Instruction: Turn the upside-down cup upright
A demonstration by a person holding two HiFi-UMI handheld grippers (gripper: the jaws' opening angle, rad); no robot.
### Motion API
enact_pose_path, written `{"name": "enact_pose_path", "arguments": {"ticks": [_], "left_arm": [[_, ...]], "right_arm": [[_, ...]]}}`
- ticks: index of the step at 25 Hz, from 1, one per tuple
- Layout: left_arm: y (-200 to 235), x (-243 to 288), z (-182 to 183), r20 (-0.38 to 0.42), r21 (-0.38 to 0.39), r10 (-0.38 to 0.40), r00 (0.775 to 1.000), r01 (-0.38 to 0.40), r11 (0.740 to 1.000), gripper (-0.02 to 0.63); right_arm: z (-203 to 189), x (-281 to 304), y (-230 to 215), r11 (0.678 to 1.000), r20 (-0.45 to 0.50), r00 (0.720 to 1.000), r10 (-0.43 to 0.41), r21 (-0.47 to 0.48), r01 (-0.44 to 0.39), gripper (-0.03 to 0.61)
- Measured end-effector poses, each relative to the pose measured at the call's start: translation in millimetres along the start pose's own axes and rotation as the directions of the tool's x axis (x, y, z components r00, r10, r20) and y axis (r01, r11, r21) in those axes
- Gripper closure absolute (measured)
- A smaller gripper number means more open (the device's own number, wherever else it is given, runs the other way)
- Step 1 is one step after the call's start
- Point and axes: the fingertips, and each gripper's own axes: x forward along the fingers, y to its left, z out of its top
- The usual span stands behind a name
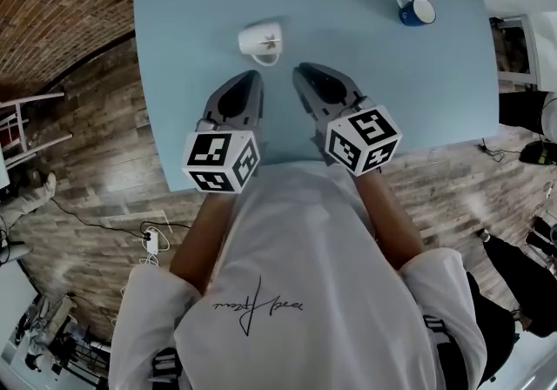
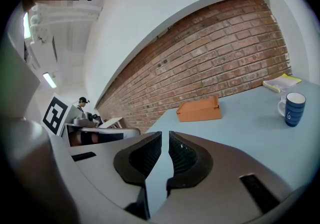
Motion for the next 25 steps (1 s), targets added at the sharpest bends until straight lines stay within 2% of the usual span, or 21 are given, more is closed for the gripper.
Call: {"name": "enact_pose_path", "arguments": {"ticks": [11, 25], "left_arm": [[20.2, 9.0, -3.0, -0.028, 0.001, 0.031, 0.999, -0.031, 1.000, 0.604], [30.1, 26.5, -9.1, -0.058, -0.003, 0.053, 0.997, -0.053, 0.999, 0.604]], "right_arm": [[-8.1, 16.0, -7.0, 0.999, -0.043, 0.999, 0.033, 0.044, -0.031, 0.555], [-17.5, 36.4, -21.2, 0.998, -0.091, 0.994, 0.054, 0.050, -0.050, 0.554]]}}
